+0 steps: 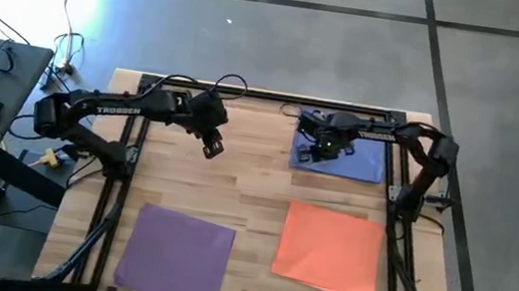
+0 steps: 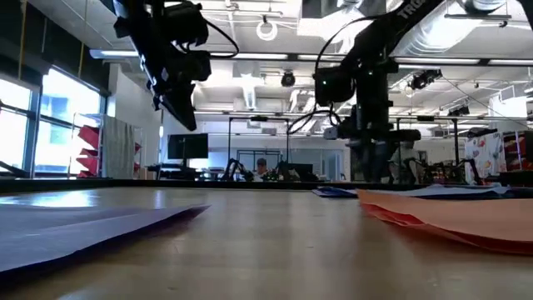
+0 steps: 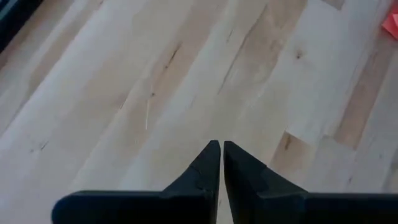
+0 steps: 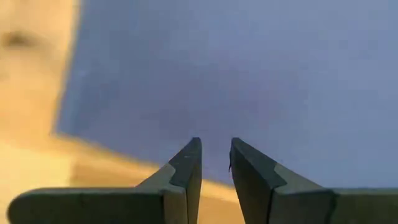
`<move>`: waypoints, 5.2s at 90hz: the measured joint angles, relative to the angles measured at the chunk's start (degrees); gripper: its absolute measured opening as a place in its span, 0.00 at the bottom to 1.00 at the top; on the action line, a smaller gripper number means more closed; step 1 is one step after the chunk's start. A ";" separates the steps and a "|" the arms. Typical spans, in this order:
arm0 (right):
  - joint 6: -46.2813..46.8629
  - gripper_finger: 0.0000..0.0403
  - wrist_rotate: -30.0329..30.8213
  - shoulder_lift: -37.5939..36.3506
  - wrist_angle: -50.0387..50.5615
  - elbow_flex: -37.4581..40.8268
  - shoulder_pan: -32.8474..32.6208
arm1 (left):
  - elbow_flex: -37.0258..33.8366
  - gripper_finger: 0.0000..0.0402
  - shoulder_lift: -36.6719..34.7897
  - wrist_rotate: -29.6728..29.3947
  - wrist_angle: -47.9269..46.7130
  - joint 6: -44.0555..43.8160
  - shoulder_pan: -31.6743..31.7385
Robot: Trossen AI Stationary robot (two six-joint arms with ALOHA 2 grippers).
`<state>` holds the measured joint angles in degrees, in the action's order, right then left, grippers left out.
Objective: Organize paper
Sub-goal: Stack the blue colored paper on top of the blue colored paper, then adjust the stacked colored papers
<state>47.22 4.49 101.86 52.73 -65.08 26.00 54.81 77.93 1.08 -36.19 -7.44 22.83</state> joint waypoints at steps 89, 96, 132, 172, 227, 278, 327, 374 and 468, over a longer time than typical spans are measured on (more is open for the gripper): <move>9.71 0.16 -6.62 1.82 -21.25 5.17 -6.23 | 0.01 0.00 -0.04 -6.69 -4.72 0.00 0.04; 9.47 0.16 -6.57 0.86 -20.06 2.67 -6.22 | 0.02 0.00 -0.04 -6.71 -3.86 -0.49 0.04; 6.41 0.16 10.14 -12.39 15.49 3.10 -2.89 | 0.02 0.00 3.80 -6.27 7.50 -7.53 0.00; 2.44 0.16 4.41 -17.29 0.56 23.90 9.94 | 4.02 0.00 24.80 -4.66 14.84 -10.20 0.61; -12.19 0.10 2.57 -17.35 -8.70 26.88 13.37 | 18.86 0.00 38.62 -3.32 12.40 -8.88 0.62; -24.75 0.10 0.97 -17.33 -15.62 26.90 13.37 | 18.96 0.00 39.23 -5.57 12.41 -12.01 -1.06; -23.71 0.10 -0.18 -17.31 -15.55 26.73 13.37 | 18.52 0.00 35.57 -7.96 3.60 -14.52 -1.01; -22.94 0.10 4.17 -21.21 -10.88 24.32 14.23 | 19.87 0.00 33.82 -9.29 -2.06 -15.08 -0.88; -2.33 0.10 -20.88 -27.81 -18.53 22.77 -50.87 | -20.69 0.00 -23.43 7.67 5.79 -42.92 -44.99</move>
<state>44.89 -16.39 74.05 34.20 -42.30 -24.86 34.12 54.51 8.75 -30.40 -50.35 -22.16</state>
